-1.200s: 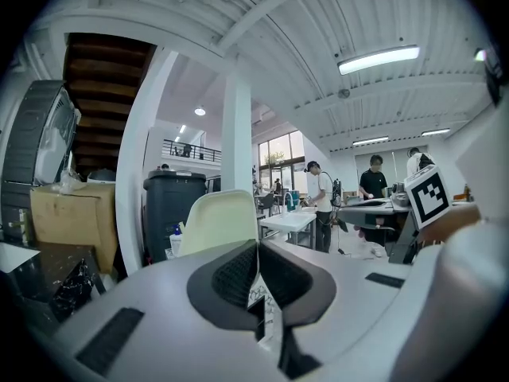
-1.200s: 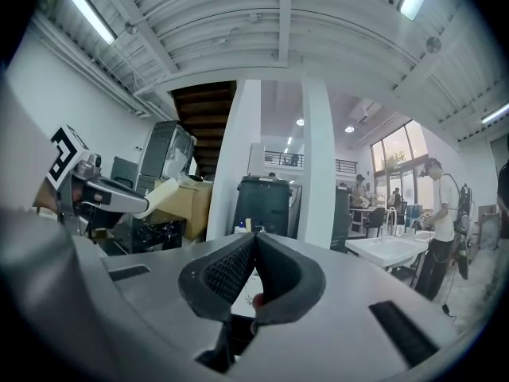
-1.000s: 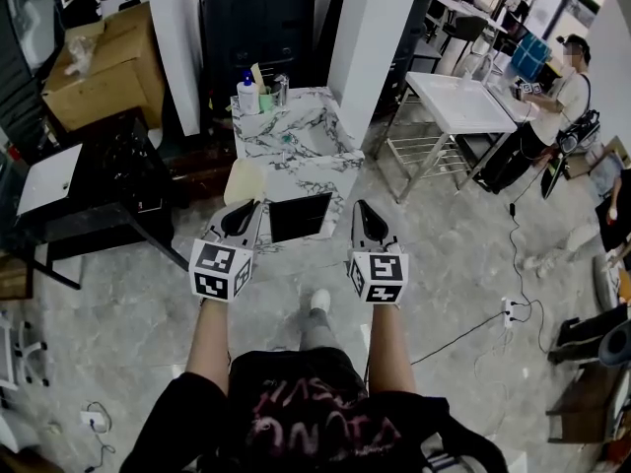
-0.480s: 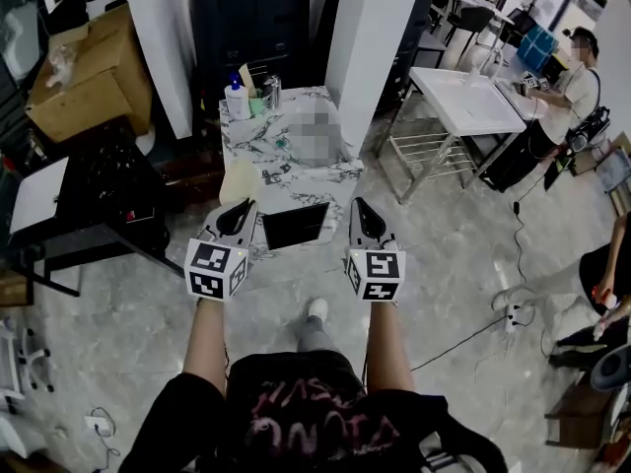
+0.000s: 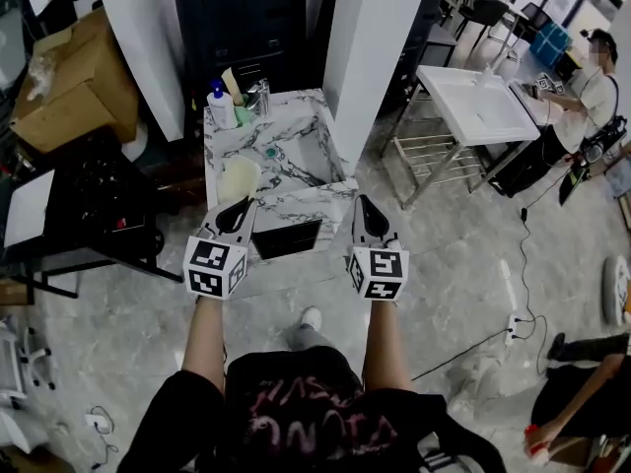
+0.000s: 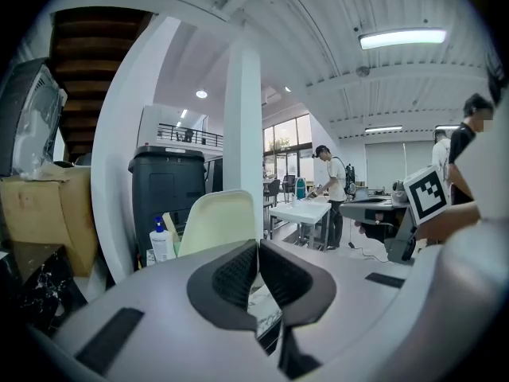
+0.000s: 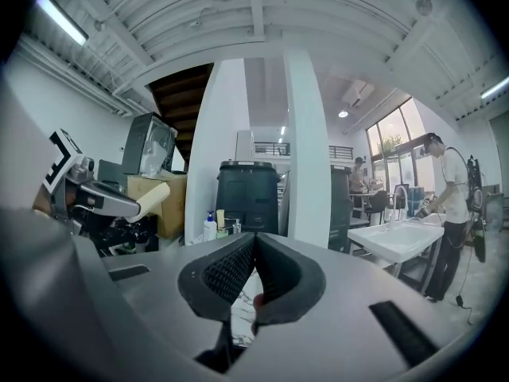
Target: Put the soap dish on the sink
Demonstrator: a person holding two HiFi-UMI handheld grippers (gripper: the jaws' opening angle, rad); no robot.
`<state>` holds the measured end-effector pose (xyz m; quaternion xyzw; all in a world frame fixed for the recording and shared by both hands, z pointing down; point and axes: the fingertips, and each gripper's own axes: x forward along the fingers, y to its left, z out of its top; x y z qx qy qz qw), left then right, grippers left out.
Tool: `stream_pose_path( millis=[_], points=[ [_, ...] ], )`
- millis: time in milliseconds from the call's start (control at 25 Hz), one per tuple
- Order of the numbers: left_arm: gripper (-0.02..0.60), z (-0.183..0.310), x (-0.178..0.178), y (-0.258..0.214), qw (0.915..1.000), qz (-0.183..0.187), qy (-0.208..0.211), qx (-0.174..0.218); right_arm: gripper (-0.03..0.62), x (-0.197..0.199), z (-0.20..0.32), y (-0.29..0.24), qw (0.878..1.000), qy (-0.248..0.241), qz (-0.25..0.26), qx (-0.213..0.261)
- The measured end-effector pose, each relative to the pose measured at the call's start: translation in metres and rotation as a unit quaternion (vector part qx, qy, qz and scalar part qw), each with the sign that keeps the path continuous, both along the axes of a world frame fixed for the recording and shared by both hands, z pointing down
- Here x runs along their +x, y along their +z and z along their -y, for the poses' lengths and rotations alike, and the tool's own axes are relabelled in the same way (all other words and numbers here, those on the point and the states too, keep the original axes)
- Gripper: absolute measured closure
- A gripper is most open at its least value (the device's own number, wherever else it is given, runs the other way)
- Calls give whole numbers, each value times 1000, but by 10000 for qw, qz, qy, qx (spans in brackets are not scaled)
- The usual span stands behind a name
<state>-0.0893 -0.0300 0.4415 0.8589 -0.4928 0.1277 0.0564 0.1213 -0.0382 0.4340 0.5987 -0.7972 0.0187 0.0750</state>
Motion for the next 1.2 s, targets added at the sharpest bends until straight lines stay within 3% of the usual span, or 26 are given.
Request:
stream_pose_path(
  millis=[440, 840, 1200],
  points=[
    [557, 67, 38, -8, 9998, 99, -163, -18, 580, 32, 76, -4, 9997, -238, 52, -40],
    [557, 105, 36, -6, 9997, 147, -193, -33, 580, 37, 114, 2, 9994, -222, 223, -128],
    [557, 171, 35, 11, 9998, 62, 23, -179, 582, 30, 172, 10, 9998, -71, 48, -198]
  ],
)
